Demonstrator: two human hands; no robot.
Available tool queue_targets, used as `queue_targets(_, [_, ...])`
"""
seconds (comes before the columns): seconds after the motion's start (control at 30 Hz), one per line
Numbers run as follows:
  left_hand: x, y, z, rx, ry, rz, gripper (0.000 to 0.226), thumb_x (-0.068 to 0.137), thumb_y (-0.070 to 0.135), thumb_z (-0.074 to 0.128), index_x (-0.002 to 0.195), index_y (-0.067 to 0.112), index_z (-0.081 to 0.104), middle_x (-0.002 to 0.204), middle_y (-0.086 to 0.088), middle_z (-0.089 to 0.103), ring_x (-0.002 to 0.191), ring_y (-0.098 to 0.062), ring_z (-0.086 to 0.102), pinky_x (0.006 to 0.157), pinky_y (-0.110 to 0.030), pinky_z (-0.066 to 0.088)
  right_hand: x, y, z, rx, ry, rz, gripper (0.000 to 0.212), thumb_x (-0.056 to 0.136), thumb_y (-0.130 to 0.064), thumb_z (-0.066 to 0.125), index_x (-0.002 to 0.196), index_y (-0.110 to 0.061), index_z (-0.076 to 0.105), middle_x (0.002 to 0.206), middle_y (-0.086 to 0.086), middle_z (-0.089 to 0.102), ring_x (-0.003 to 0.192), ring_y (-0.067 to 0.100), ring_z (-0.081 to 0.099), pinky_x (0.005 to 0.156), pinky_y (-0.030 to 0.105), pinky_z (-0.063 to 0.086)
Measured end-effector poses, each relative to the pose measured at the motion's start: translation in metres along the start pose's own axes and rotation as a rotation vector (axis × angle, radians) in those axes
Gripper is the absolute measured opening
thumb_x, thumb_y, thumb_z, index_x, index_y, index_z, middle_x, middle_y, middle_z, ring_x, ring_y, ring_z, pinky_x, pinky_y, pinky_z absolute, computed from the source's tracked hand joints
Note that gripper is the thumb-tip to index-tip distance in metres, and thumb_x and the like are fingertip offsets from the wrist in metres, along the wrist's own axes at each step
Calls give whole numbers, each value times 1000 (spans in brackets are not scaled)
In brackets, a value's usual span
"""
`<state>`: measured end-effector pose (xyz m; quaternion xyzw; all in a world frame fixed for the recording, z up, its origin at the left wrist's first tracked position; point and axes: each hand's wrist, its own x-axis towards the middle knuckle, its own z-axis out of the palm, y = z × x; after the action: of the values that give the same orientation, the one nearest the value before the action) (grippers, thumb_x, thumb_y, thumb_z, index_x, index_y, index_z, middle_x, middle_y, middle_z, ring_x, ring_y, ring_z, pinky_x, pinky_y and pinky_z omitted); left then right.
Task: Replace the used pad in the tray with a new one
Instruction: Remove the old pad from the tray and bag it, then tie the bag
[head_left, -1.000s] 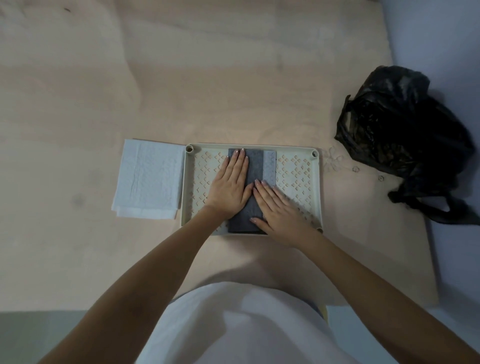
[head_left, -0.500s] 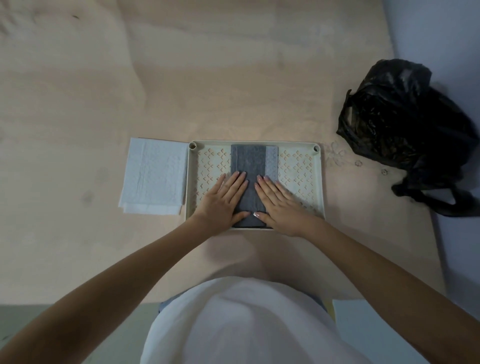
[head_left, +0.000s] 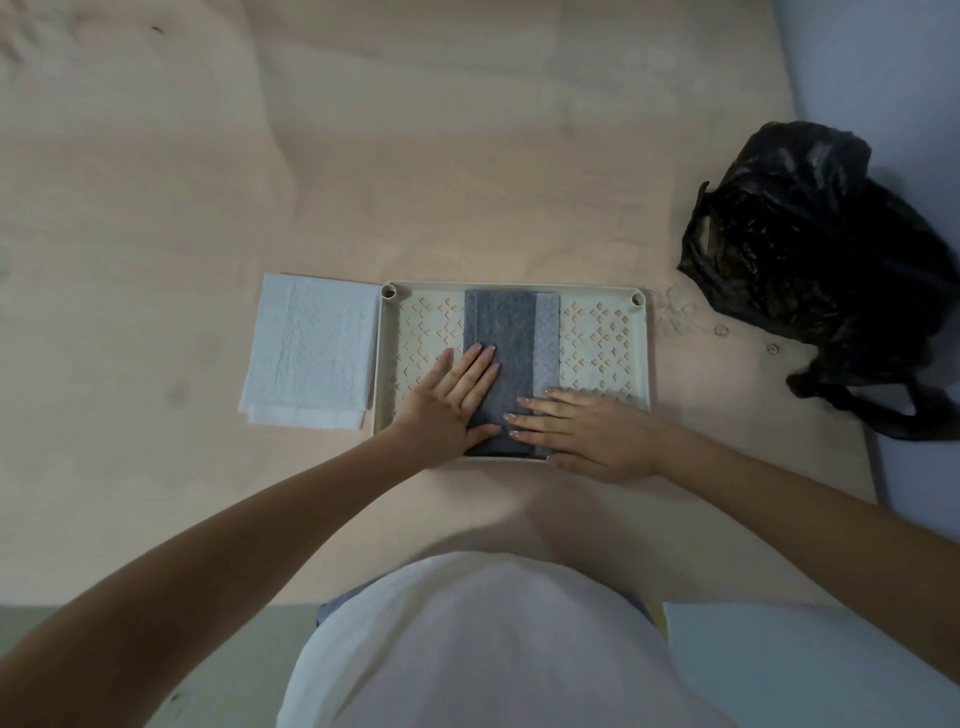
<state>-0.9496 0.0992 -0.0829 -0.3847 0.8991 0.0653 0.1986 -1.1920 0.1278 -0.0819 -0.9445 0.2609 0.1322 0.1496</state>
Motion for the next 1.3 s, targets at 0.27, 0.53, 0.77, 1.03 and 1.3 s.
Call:
queue_targets(0.27, [-10,-8,-7,78,88,240,73,95,55,0,150,7,-2,158,-12,-5,147,-26,-8,119,-42,-9,1,7,-2,-6,-11,-4,58,102,-38,6,142,-15,41,150,3,38,141,19,24,116,36,10])
queue_targets(0.53, [-30,-27,15,-22,101,538,58,101,48,11,149,20,27,156,-6,23,146,-20,15,120,-45,4,2,9,2,-33,2,-17,59,102,-40,4,143,-15,39,151,3,36,142,20,19,116,36,7])
queue_targets(0.77, [-24,-34,22,-36,116,574,55,101,48,6,151,27,16,159,-2,11,147,-19,3,117,-43,-6,-8,4,-6,-19,-1,-92,57,101,-41,13,142,-13,42,150,5,36,141,23,27,114,40,15])
queue_targets(1.03, [-23,-34,26,-52,117,566,53,102,47,13,151,28,18,159,0,13,147,-19,4,117,-44,-3,-13,-4,2,79,-45,-6,59,101,-40,6,144,-14,39,153,2,30,143,20,19,116,38,6])
queue_targets(1.3, [-32,-19,12,-625,295,345,45,100,39,33,137,18,50,139,0,52,132,-15,43,111,-34,32,9,-20,-35,808,590,512,31,95,-33,46,108,-18,69,118,-6,65,109,9,59,97,31,46])
